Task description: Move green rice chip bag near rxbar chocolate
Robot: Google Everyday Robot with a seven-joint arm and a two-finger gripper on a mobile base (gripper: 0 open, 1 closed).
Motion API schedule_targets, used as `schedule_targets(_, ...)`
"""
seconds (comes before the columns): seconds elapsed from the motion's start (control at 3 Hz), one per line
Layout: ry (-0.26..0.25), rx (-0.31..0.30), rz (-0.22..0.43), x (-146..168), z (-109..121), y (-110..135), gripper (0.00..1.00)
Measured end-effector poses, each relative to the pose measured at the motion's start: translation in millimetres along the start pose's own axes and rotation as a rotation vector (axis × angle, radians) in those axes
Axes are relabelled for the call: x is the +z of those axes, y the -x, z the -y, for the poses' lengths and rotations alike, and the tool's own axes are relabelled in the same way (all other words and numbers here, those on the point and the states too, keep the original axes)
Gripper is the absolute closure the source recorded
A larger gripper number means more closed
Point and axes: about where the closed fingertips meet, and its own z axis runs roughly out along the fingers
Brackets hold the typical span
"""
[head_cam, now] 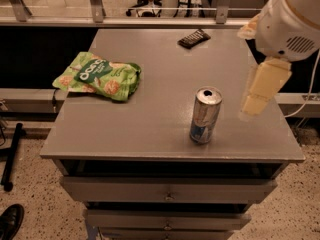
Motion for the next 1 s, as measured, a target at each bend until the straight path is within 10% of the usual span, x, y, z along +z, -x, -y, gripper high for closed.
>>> schedule_targets(0.67,0.031,-0.044,0.234,51,18,148,0.0)
schedule_targets(1.0,0.031,-0.044,0.234,51,18,148,0.0)
